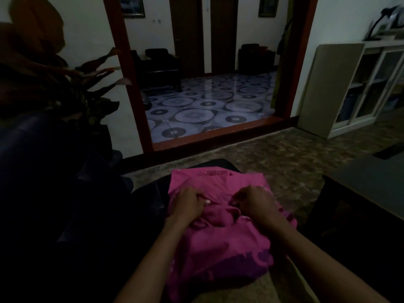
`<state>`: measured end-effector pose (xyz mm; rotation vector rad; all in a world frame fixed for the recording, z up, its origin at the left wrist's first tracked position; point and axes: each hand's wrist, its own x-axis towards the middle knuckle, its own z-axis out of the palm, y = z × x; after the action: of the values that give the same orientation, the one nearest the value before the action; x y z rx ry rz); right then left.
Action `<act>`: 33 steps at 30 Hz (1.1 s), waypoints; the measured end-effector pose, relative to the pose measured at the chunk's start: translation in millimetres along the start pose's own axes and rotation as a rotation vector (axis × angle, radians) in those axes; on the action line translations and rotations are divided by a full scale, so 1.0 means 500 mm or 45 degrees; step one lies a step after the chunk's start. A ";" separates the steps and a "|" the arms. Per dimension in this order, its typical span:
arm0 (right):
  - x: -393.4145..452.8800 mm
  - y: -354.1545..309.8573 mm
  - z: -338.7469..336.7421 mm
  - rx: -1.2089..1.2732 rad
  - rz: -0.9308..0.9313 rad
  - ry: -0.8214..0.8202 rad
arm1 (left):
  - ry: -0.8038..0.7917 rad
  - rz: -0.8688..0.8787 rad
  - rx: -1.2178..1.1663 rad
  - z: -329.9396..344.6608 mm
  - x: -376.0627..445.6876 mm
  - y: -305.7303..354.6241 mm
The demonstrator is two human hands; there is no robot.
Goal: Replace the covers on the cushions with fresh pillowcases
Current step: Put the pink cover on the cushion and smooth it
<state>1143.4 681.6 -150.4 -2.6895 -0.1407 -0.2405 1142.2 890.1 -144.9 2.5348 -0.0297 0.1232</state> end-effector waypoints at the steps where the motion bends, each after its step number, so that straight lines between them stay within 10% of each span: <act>1: -0.001 0.001 0.007 -0.035 0.017 0.020 | 0.024 -0.020 -0.002 0.003 -0.004 -0.004; 11: -0.009 0.022 0.013 -0.192 -0.038 0.004 | 0.159 0.095 0.063 0.031 -0.052 0.044; 17: -0.038 0.035 -0.079 -0.378 -0.196 -0.685 | 0.219 0.051 -0.264 0.033 -0.037 -0.010; 21: -0.029 0.009 -0.105 -0.432 -0.091 -0.774 | 0.261 -0.025 -0.221 0.043 -0.050 0.001; 27: 0.016 -0.011 -0.067 -0.056 -0.134 -0.124 | 0.277 -0.036 0.054 -0.010 -0.074 0.047; 33: 0.003 -0.025 -0.016 0.039 -0.016 -0.017 | 0.302 0.189 -0.204 0.008 -0.068 0.014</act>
<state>1142.1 689.5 -138.0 -2.6612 -0.1635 -0.2228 1108.3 882.0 -147.5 2.3405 -0.1285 0.4610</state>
